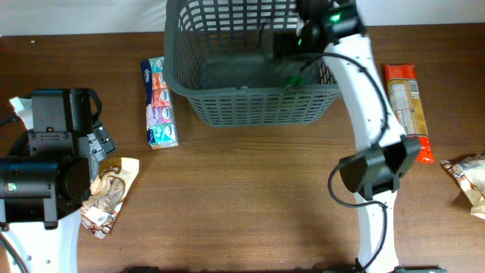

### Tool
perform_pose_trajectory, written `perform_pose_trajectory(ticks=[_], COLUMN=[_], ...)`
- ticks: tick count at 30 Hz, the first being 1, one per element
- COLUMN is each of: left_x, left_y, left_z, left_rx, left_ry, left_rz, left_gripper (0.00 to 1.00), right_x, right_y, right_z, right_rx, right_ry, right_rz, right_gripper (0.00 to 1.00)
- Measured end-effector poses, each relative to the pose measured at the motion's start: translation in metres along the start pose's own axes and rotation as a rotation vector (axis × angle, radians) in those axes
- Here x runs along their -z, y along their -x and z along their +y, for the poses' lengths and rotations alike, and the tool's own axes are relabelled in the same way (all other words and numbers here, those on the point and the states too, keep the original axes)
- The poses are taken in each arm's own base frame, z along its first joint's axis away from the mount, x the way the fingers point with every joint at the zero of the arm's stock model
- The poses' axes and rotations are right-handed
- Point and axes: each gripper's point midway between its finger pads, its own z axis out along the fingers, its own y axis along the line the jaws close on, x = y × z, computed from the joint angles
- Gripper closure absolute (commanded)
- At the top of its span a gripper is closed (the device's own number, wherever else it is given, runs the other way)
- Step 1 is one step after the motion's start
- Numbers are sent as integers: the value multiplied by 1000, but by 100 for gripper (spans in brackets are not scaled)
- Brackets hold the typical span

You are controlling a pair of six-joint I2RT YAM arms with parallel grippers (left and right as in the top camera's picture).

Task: Pack container
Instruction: 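Lower the jar into the basket with the right gripper, then open the right gripper and move it right toward the pasta packet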

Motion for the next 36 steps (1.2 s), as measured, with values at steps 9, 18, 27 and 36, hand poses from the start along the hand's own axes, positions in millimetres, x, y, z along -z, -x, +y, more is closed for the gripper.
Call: perform_pose_trajectory(ticks=[9, 18, 27, 36], left_x=[0, 0, 0, 0], left_y=[0, 0, 0, 0], left_z=[0, 0, 0, 0], left_rx=[0, 0, 0, 0], left_ry=[0, 0, 0, 0], left_rz=[0, 0, 0, 0], left_gripper=[0, 1, 0, 0], right_x=[154, 194, 207, 168], right_y=[57, 24, 14, -32], right_z=[-14, -128, -222, -287], right_rx=[-43, -199, -327, -304], right_ry=[72, -118, -265, -324], right_rz=[-370, -298, -298, -40], right_gripper=[1, 1, 1, 1])
